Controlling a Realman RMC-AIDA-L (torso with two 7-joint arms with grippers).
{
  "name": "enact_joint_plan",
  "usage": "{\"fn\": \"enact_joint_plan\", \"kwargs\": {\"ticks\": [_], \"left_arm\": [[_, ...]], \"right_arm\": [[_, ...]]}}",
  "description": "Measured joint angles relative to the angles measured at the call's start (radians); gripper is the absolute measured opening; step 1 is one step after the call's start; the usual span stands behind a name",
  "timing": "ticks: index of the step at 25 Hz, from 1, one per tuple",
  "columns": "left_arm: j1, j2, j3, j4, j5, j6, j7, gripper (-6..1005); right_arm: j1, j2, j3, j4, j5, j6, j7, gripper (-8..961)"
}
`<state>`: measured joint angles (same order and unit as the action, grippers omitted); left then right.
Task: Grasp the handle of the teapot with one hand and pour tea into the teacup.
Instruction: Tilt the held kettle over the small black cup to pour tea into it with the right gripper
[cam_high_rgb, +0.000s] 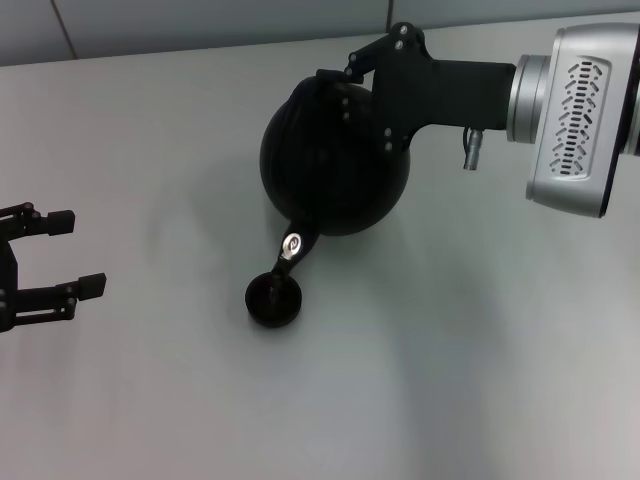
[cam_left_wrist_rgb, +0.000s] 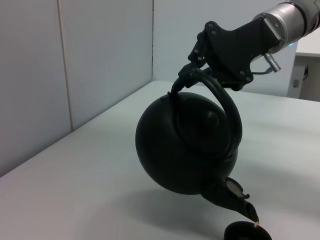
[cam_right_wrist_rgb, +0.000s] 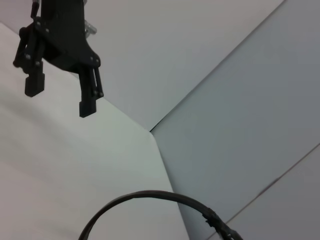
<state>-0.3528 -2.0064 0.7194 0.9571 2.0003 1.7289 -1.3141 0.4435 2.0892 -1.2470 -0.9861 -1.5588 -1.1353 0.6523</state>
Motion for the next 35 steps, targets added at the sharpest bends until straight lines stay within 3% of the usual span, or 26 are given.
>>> {"fn": "enact_joint_plan", "kwargs": {"ticks": [13, 27, 35], "left_arm": [[0.001, 0.000, -0.001, -0.003, 0.000, 0.000, 0.001, 813], [0.001, 0.000, 0.000, -0.005, 0.000, 0.000, 0.001, 813], [0.001, -0.003, 0.000, -0.005, 0.000, -0.001, 0.003, 813]], "right_arm": [[-0.045, 0.000, -0.002, 0.084, 0.171, 0.001, -0.004, 62], [-0.100, -0.002, 0.011, 0.265, 0.627, -0.006, -0.001, 62], [-0.092, -0.007, 0.011, 0.429, 0.837, 0.001, 0.062, 62]]}}
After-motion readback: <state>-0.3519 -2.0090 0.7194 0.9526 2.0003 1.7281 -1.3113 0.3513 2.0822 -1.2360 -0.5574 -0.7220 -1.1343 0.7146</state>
